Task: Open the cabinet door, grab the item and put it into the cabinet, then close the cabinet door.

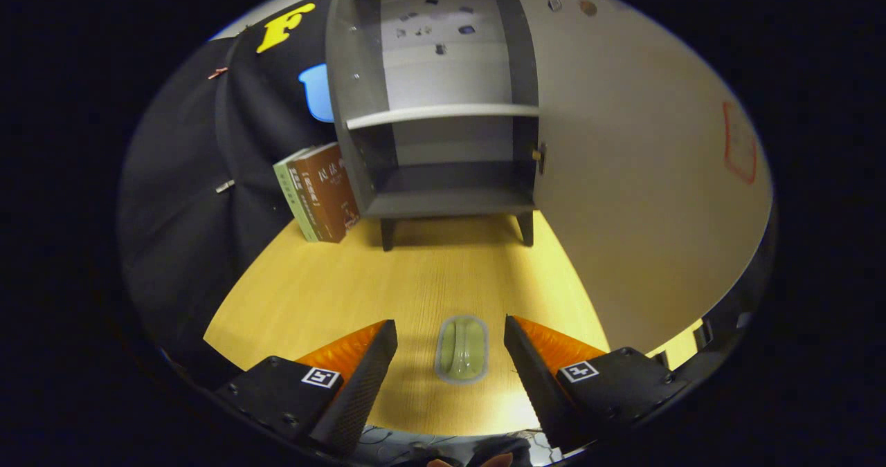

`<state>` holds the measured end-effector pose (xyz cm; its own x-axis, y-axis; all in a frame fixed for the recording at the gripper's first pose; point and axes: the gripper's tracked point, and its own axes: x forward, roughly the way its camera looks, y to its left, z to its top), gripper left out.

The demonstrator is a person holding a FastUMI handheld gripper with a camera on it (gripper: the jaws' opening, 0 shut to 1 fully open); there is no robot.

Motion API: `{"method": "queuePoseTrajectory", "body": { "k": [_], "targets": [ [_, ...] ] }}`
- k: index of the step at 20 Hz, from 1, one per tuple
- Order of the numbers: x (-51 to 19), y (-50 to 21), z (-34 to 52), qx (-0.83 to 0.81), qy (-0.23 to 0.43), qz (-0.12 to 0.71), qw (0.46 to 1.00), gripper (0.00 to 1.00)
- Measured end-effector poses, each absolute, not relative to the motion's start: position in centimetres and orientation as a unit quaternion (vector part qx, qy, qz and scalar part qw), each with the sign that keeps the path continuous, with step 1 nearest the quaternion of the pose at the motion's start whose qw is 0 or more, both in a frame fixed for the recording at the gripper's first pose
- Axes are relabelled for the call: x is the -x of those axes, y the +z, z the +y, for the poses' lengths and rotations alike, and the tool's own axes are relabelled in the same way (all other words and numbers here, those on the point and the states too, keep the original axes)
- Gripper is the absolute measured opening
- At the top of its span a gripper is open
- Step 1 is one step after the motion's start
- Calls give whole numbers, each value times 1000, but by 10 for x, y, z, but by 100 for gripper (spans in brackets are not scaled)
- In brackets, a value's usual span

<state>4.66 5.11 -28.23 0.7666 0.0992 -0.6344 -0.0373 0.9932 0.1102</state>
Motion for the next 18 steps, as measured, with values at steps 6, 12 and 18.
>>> {"method": "queuePoseTrajectory", "body": {
  "k": [6, 12, 18],
  "targets": [
    [-49, -328, 40, -24, 2, 394, 919, 98],
    [-37, -363, 31, -7, -23, 452, 892, 65],
    [-42, -363, 28, -13, -29, 443, 896, 22]
  ]
}}
